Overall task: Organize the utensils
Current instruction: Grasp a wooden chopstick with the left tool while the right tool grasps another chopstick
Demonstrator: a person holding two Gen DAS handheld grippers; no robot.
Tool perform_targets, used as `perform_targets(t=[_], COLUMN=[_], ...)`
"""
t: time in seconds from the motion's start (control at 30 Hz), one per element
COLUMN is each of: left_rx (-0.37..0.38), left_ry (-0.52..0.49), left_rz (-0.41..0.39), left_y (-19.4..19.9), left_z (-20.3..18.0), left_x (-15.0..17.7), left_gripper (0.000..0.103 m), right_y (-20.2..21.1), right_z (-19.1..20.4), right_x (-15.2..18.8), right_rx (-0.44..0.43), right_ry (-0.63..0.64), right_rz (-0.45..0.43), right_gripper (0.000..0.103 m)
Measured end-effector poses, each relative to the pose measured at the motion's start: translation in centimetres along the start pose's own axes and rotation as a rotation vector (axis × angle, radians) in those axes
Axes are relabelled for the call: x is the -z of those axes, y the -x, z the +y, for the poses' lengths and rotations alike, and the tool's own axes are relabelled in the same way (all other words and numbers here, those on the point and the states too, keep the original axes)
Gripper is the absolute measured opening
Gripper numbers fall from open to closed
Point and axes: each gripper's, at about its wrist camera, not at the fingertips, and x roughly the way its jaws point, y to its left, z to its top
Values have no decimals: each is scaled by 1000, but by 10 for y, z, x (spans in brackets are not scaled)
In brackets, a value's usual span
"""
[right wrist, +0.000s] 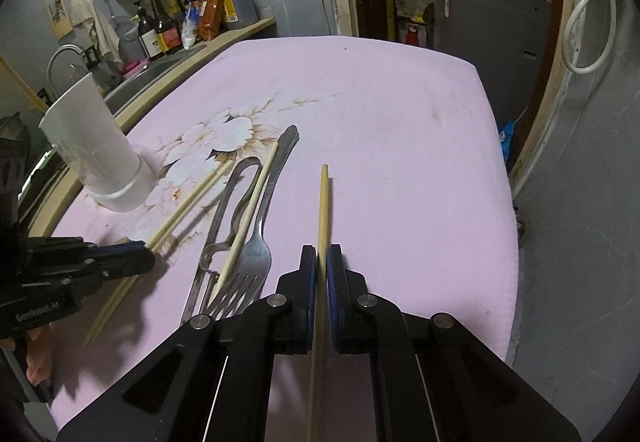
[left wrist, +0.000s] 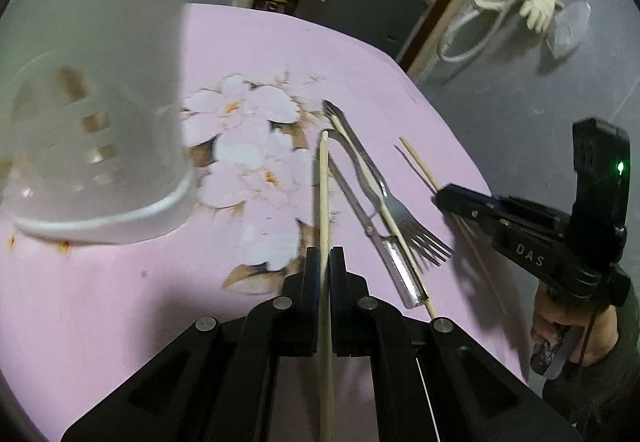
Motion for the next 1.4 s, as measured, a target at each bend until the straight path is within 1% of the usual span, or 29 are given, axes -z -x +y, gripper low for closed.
perform_targets(t=[0.13,0.33,0.5,0.6,0.8,0.87,1.03,1.1,1.2,1.3,1.4], left_rx=[2,10,22,36,72,82,77,67,39,-6,-29], left_ry=[41,93,86,90,155,172,206,202,170,120,75], left_rz=[-24,-12,-2,-17,-63,-68,-60,-60,-41,-12,16], left_y=[5,8,12,13,20,23,26,27,26,26,24], left_z=[6,13,17,18,30,35,45,46,43,40,36], left_x=[-1,5,7,8,8,9,9,7,4,-1,-4], left_gripper=[2,3,3,3,3,3,3,3,3,6,6], right_y=[-1,-1,1,2,3,3,1,0,-1,-2,-3], right_z=[0,-1,-1,2,9,9,11,12,13,15,16], right_x=[2,3,4,6,11,12,13,13,13,11,9], right_rx=[-8,-16,-26,-33,-47,-48,-45,-47,-42,-31,-26], right_ry=[2,-2,-10,-13,-7,-9,-3,-4,0,14,15], right_rz=[-6,-11,-10,-17,-11,-10,-6,-3,3,12,22], right_gripper=[4,4,4,4,4,4,4,4,4,4,4])
